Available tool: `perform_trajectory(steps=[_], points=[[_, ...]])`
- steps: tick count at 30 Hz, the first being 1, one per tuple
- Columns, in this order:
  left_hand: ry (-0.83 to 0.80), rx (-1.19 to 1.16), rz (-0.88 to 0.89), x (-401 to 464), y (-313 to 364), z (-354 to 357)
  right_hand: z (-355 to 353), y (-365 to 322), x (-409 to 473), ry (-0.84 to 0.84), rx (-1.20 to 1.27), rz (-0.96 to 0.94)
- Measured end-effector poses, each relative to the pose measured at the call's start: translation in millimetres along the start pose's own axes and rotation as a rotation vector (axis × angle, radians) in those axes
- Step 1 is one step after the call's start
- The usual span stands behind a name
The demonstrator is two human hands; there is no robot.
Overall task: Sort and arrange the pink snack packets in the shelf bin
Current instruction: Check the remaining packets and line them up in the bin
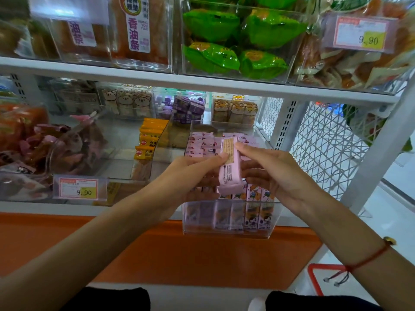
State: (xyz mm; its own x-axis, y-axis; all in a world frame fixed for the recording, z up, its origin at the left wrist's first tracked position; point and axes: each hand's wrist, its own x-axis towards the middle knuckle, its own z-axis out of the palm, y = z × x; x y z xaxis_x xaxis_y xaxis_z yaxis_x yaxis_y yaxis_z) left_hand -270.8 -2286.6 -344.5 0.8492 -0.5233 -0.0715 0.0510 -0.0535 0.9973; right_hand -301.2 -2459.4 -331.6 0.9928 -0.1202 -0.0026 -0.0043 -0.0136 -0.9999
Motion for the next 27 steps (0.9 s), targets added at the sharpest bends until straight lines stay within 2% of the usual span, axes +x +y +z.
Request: perform_trajectory(steps=[3,5,8,11,14,18,23,25,27], points=[[0.036,-0.012,0.056,0.8,-0.5,-0.4,0.2,0.2,-0.4,-0.02,-0.035,-0.054],[0.139,-0.005,0.156,1.3,0.6,-0.7,0.6,0.3,-1.0,-0.059,-0.046,-0.119],[0.295,-0.08,0.228,2.6,0.4,1.0,7.6,5.1,-5.2,-0.098,-0.207,-0.236],[0.347,-0.05,0.239,3.8,-1.8,2.9,14.9,11.2,-7.0,-0.073,-0.327,-0.385],[0.351,-0.091,0.257,5.2,-0.2,-5.0,8.9,8.8,-5.2,-0.114,-0.283,-0.327],[0.264,-0.213,0.28,1.9,5.6,-14.4,2.9,8.9,-0.1,-0.198,-0.023,-0.144],[0.331,-0.196,0.312,-0.2,1.9,-7.6,2.2,8.7,5.7,-0.083,0.279,-0.106],[0.294,-0.133,0.341,0.7,0.5,-5.2,1.1,10.2,8.5,-0.017,0.35,-0.1],[0.271,0.027,0.4,0.5,-1.4,-3.2,0.0,11.5,11.9,0.028,0.419,-0.063]])
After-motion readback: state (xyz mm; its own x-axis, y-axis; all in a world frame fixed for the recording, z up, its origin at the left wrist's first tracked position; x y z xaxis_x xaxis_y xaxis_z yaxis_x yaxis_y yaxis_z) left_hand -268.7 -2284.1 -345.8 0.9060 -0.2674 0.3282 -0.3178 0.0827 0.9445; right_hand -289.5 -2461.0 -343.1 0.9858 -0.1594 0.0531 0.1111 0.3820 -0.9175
